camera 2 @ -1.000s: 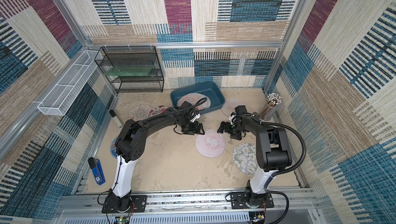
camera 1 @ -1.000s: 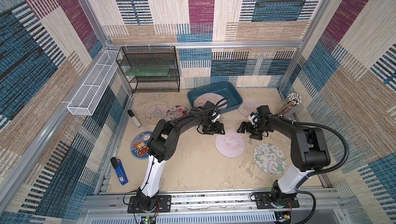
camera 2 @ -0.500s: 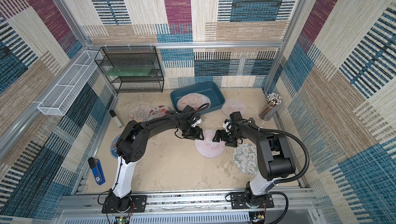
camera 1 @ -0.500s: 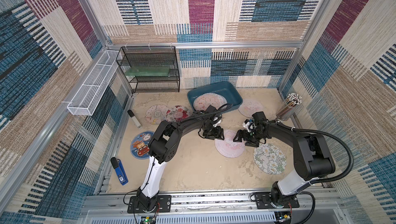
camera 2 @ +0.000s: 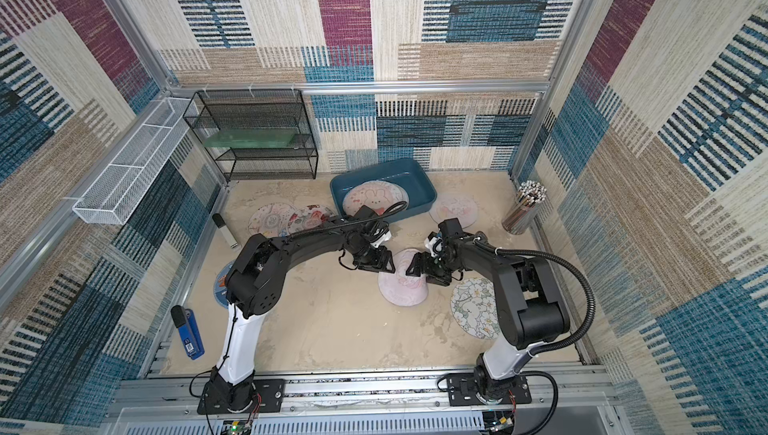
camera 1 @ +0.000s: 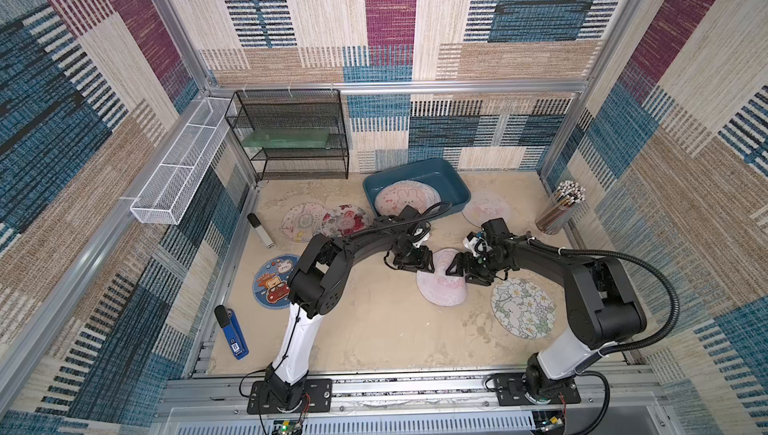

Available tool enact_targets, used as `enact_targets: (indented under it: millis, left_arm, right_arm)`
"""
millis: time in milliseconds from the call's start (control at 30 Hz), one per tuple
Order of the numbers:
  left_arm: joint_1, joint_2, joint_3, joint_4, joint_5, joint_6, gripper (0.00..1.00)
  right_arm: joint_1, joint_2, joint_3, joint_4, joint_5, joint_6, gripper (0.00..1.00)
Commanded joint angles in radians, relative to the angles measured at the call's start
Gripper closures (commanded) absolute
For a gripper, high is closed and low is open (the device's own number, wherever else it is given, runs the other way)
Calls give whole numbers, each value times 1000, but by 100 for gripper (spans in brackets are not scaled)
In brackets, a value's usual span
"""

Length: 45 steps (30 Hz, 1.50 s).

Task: Put the coasters into the storage box
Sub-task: Pick up the coaster from the center of the board.

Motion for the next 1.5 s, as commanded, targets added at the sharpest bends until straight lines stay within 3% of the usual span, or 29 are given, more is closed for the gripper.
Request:
enact_targets:
  millis: [0, 233, 733, 1067, 1467]
  left_arm:
    - [-5, 21, -14, -64, -47, 21, 38]
    - [-3, 20, -14, -63, -48, 21, 38]
    - [0, -5, -31, -51, -57, 4, 35]
    - [67, -106, -108, 23, -39, -44, 29]
    - [154, -254, -294, 159, -15, -84, 23]
  right_arm:
    - [2, 20, -18, -85, 139, 18, 32]
    - [0, 4, 0, -85, 129, 27, 55]
    - [3, -36, 48, -111, 114, 29, 81]
    - [0, -60, 205, -173, 92, 36, 83]
    - [11, -1, 550, -238, 50, 32, 84]
